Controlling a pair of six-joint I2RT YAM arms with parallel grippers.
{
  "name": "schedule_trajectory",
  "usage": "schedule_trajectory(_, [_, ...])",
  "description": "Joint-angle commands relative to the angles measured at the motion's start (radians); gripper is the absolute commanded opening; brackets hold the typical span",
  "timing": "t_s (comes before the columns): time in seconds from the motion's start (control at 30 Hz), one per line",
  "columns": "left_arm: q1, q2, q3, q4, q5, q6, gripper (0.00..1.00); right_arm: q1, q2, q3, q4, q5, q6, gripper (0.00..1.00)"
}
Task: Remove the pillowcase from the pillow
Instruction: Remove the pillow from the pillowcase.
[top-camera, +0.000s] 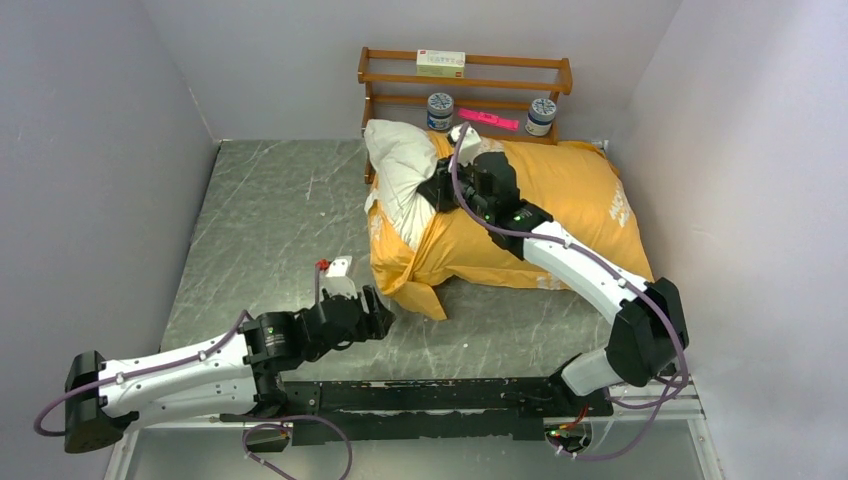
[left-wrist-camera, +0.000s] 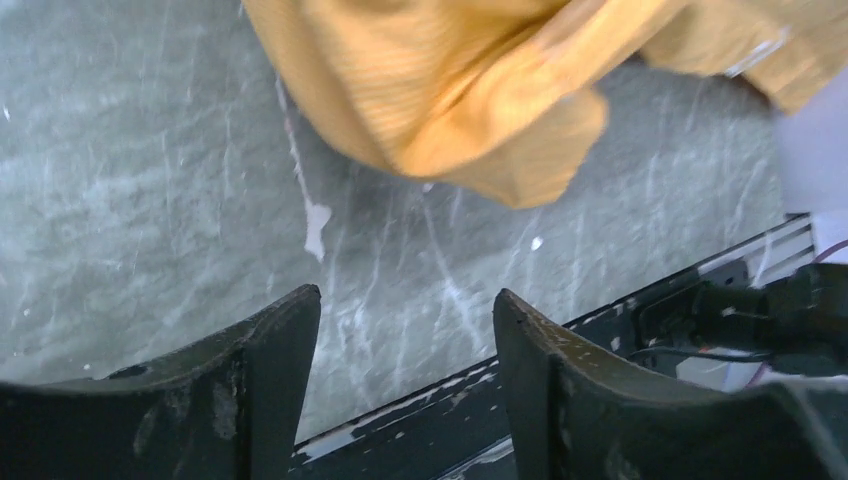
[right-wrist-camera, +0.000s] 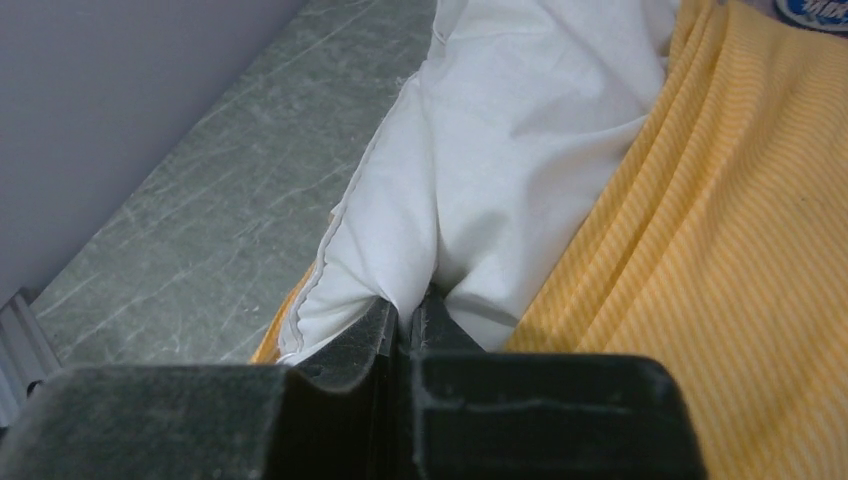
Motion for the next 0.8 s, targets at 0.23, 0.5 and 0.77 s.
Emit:
schedule_trajectory(0.23, [0.011,0.169,0.300,-0.029,-0.262,0.101,0.81,-0.014,-0.105,-0.081,0.214,0.023,-0.049,0.00])
schedule_trajectory(0.5, [0.115,0.260,0.329,0.100,-0.265,0.172,0.83,0.023,-0.112,-0.110,0.208,0.018,-0.065,0.00])
schedule_trajectory(0.77, [0.191,0.338,0.373,0.202,-0.172,0.222,0.83,0.033,-0.107,-0.110,0.204,0.018,-0.067,0.00])
